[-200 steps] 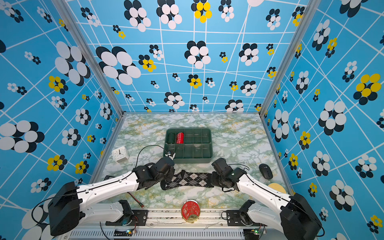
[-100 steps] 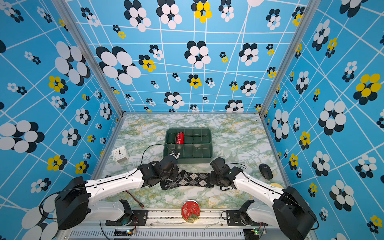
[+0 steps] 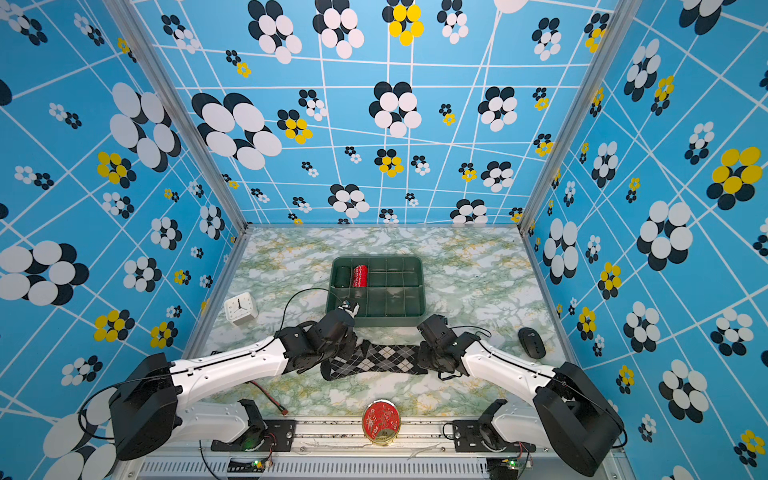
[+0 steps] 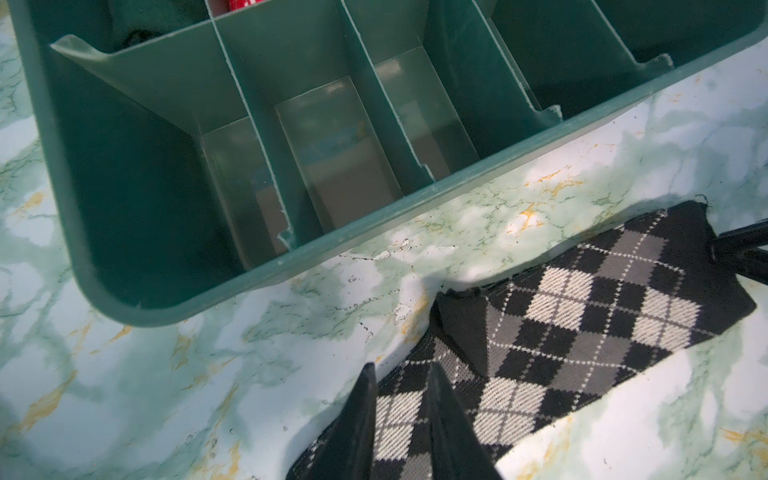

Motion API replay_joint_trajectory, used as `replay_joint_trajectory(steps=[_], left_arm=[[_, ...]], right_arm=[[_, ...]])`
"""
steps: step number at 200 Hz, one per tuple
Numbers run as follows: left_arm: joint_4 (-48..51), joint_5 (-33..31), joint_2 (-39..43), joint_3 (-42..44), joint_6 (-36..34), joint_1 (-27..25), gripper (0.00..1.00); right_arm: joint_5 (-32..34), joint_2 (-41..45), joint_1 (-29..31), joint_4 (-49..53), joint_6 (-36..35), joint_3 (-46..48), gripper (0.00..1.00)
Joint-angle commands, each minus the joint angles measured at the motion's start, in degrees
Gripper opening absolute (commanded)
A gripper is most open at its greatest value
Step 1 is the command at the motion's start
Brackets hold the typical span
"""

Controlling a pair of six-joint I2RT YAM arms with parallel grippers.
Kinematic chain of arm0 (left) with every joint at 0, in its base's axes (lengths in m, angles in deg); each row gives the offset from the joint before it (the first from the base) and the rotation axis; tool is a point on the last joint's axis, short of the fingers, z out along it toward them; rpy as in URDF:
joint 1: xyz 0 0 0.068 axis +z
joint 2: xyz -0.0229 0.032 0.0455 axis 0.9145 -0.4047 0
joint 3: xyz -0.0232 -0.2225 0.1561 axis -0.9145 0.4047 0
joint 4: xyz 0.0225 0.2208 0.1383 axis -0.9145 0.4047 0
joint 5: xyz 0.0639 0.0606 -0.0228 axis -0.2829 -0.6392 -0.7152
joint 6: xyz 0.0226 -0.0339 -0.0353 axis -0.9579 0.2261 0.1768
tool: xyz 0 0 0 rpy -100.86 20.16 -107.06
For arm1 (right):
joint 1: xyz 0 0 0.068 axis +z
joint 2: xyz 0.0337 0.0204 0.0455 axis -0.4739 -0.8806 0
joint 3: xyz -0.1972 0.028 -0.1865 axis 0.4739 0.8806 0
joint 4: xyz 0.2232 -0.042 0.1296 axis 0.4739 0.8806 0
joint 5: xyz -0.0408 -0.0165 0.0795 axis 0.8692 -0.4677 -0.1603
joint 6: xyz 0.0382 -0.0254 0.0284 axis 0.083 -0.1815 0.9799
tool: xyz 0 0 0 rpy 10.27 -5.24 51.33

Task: Roll the socks
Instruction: 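Pinch the sock toe with the left gripper and the cuff with the right gripper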

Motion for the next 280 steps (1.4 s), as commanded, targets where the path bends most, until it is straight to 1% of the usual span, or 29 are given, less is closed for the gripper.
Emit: replay_joint_trajectory(steps=[1, 37, 75, 134, 204, 280], left_arm=[[-0.26, 0.29, 0.27, -0.67, 0.23, 0.46, 0.24], [-0.34, 0.38, -0.04, -0.83, 0.23, 0.55, 0.24], [-0.32, 0.71, -0.34, -1.0, 0.27, 0.59, 0.23], [-0.61, 1.25, -1.04, -1.28, 0.41, 0.56, 0.22], [-1.09, 1.87, -1.31, -1.52, 0.53, 0.54, 0.22], [-1.22, 2.05, -0.54, -0.92, 0.51, 0.54, 0.22]], right_arm=[[1.14, -0.91, 0.34, -0.53, 0.16, 1.15, 0.17], [0.74, -1.44, 0.36, -1.41, -0.25, 1.72, 0.11], [0.45, -0.89, 0.37, -1.32, -0.91, 1.68, 0.0], [0.45, 2.38, 0.41, -0.04, -2.28, 1.26, 0.0], [0.67, 8.78, 2.02, 2.65, -2.37, -0.51, 0.0], [1.15, 5.69, 6.34, 1.87, -2.7, -5.1, 0.0]])
